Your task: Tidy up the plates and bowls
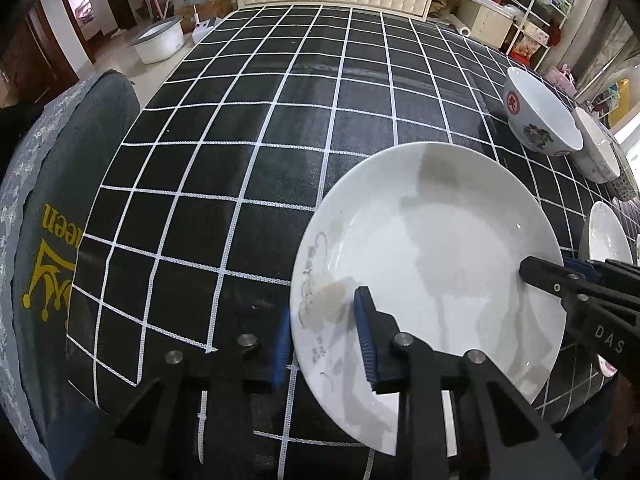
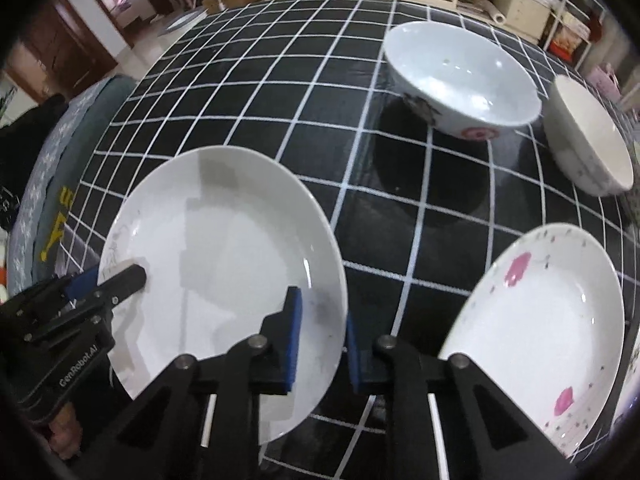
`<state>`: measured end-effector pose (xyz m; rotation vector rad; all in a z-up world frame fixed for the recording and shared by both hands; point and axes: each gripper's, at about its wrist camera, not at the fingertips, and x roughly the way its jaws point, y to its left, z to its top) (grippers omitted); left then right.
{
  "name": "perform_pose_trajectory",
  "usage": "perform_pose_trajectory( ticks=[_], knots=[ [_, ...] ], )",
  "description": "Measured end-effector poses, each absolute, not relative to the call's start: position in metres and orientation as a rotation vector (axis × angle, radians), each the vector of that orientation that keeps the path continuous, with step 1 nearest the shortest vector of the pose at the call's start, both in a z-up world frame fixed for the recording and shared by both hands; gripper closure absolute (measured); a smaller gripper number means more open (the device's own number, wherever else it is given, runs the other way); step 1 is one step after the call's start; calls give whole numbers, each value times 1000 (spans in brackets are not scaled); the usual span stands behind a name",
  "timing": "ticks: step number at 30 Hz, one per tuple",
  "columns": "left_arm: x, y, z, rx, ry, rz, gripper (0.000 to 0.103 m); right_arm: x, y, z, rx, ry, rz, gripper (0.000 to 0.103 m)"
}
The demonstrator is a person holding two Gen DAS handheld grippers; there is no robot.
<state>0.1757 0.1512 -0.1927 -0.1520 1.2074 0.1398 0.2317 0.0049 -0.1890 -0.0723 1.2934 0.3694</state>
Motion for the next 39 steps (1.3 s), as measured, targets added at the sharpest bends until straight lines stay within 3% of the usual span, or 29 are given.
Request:
perform_pose_trajectory(
  ticks=[20, 27, 34, 39],
  knots=[
    [182, 149, -193, -164, 1227, 125, 76, 235, -8, -189, -53, 1358, 376, 81],
    [177, 146, -192, -155, 1221, 125, 77, 225, -5, -177, -138, 1296, 382, 81],
    [158, 135, -144, -113, 1063, 136, 76, 211, -32, -138, -71, 1188, 392, 81],
    [151, 108, -125, -135, 1049, 51, 76, 197, -68, -126, -19, 1166, 366, 81]
  ],
)
